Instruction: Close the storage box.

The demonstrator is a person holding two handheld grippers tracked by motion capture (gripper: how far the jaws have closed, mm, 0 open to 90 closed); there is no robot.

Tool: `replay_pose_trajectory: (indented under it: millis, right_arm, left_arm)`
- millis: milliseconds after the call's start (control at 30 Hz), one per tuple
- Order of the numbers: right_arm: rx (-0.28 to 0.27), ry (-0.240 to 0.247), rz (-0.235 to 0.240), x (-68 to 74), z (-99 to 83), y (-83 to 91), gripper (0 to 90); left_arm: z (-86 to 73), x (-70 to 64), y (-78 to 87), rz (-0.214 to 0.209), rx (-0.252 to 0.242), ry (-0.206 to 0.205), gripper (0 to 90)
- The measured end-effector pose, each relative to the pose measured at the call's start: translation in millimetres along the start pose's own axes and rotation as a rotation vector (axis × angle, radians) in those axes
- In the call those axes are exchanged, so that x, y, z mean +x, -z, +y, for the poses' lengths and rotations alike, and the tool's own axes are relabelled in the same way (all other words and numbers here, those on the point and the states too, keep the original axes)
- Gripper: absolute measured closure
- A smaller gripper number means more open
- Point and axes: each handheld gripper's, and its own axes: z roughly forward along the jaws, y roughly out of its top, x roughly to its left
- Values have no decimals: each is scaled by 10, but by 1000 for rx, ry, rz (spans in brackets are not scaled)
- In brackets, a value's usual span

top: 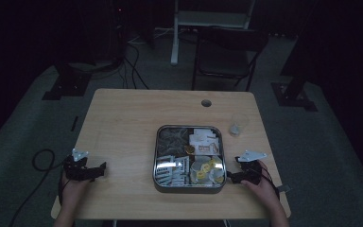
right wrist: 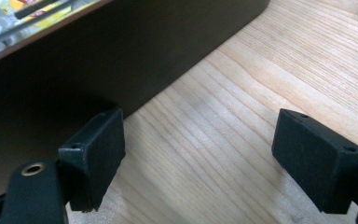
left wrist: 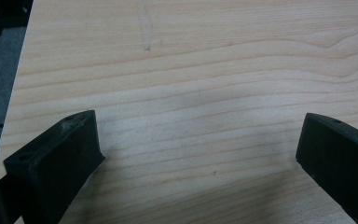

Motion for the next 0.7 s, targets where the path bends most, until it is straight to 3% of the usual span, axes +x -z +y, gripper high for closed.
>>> replay_pose_trajectory:
  millis: [67, 700]
  right_arm:
    - [-1, 0, 0, 1, -1, -1, 168]
    - [-1, 0, -1, 0, -1, -1, 168]
  left_arm:
    - [2, -13, -16, -1, 29, -15, 4]
    - [4, -38, -21, 17, 28, 6, 4]
